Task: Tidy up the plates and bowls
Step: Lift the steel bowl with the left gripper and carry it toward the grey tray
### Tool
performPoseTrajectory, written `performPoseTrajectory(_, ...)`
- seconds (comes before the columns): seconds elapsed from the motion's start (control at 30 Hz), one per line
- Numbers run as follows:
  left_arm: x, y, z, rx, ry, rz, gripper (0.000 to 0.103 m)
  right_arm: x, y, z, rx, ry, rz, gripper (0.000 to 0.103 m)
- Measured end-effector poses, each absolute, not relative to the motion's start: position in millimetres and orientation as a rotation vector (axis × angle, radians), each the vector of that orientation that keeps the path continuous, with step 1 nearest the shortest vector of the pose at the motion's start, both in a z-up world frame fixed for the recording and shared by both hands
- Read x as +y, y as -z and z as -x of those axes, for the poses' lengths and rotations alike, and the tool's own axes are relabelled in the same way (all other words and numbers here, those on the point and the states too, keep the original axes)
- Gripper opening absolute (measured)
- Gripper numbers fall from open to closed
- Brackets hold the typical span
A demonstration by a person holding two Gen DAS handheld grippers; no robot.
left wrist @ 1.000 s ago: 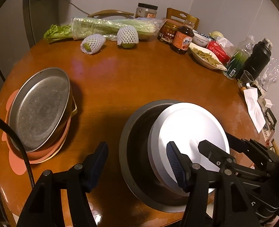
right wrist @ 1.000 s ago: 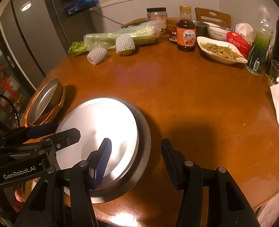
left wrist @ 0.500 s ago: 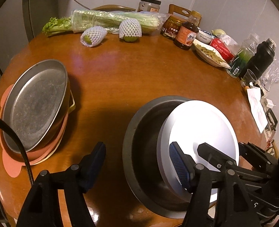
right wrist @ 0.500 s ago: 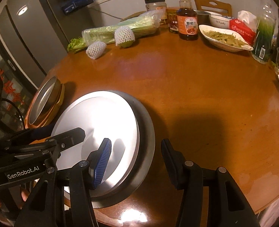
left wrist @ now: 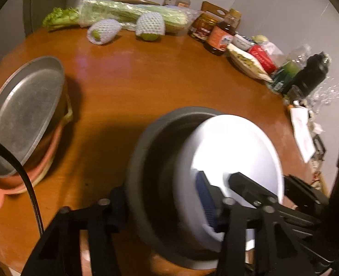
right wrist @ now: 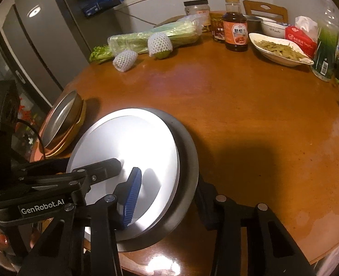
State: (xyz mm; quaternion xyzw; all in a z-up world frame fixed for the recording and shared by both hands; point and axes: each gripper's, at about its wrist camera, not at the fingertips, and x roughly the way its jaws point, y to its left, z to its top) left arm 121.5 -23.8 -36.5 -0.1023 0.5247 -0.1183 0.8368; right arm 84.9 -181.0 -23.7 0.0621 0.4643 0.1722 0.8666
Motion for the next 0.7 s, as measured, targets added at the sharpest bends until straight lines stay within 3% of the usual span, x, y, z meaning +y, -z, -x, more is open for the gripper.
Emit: performPoseTrajectory(0.7,-5.8,2.4,-103.4,1.022,0.209,0.221,0.049,-165.1,-4.4,-73.6,0.895,-0.385,-0.103,0.041)
